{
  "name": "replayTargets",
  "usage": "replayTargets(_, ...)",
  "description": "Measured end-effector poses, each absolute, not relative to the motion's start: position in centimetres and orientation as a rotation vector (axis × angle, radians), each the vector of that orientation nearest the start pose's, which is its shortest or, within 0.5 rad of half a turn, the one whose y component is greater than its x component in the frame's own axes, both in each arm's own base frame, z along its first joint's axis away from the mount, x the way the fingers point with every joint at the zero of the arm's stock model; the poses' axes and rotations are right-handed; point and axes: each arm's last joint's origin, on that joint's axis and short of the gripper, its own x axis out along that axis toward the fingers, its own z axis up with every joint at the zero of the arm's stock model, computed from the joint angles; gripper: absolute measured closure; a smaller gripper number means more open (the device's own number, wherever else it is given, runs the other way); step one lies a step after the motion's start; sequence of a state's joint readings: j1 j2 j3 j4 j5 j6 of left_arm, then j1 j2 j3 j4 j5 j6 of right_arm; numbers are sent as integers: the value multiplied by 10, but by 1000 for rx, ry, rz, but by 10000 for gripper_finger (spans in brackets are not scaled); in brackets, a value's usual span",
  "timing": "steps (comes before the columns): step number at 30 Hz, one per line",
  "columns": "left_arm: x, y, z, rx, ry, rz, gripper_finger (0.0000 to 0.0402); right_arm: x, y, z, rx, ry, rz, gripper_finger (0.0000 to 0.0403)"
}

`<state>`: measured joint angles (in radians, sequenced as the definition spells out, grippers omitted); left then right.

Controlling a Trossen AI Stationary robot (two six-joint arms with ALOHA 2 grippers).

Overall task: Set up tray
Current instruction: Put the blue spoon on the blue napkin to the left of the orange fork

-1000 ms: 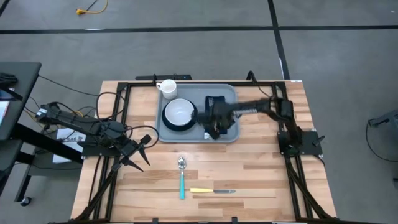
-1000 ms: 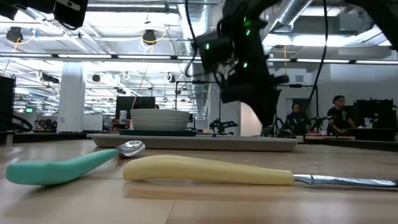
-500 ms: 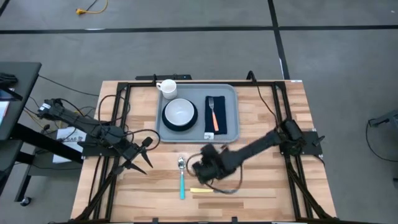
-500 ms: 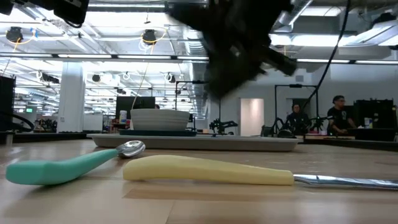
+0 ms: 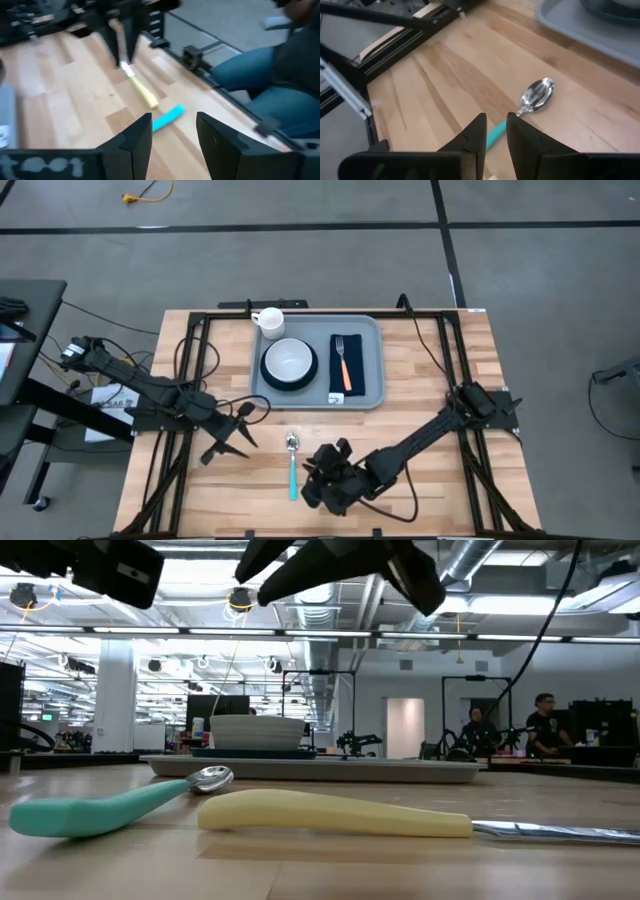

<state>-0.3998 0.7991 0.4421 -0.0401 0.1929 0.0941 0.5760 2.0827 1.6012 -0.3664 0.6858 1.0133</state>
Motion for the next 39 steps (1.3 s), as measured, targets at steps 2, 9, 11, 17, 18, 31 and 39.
replayTargets(2,160,-73,225,138,380,-579,257,388,236,206,447,555,-404,336)
replayTargets(9,160,-73,226,117,379,-585,257,379,250,206,282,595,-312,336)
replayTargets(11,160,-73,226,100,384,-583,257,376,256,204,239,632,-248,336)
replayTargets(17,160,-74,226,59,395,-602,257,362,271,195,207,764,-101,336)
replayTargets(18,160,-74,226,52,397,-610,257,360,273,195,227,766,-104,336)
replayTargets(31,162,-76,230,114,330,-640,257,348,289,195,364,752,-125,336)
replayTargets(39,169,-76,226,163,354,-554,257,350,286,196,373,715,-165,336)
